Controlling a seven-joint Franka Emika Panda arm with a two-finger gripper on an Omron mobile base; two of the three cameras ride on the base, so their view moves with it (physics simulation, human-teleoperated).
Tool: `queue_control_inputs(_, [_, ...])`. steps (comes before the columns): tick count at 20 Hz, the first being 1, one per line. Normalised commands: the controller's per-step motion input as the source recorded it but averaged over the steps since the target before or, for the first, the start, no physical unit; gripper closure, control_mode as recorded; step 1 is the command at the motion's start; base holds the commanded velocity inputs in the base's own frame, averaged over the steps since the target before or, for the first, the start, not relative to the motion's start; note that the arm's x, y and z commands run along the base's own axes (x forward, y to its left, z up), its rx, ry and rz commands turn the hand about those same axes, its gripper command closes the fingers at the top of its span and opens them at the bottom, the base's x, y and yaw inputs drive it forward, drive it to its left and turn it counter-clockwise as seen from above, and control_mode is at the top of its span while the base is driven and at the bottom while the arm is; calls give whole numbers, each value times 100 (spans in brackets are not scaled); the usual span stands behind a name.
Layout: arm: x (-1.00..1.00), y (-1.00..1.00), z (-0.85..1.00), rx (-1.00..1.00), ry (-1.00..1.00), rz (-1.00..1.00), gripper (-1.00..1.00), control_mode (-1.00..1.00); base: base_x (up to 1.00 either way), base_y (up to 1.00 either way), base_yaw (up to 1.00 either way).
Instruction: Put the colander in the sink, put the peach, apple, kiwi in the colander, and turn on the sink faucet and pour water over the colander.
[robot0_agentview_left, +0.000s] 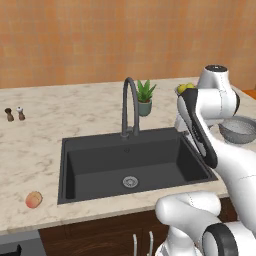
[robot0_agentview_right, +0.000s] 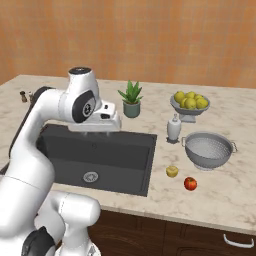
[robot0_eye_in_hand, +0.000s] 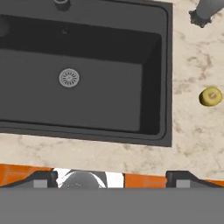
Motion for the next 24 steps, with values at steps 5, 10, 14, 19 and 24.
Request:
queue_control_inputs(5, [0,-74,-10,-7,17,7,-100,-100,0,0,0])
queue_control_inputs(10, [-1,-64,-18,-3,12,3,-100,-100,0,0,0])
queue_control_inputs(14, [0,-58,-17,-1,6,6,-100,-100,0,0,0])
queue_control_inputs(19, [7,-71,-12,-1,10,4,-100,-100,0,0,0])
queue_control_inputs(24, [38,-79,-20,-3,8,0,-100,-100,0,0,0])
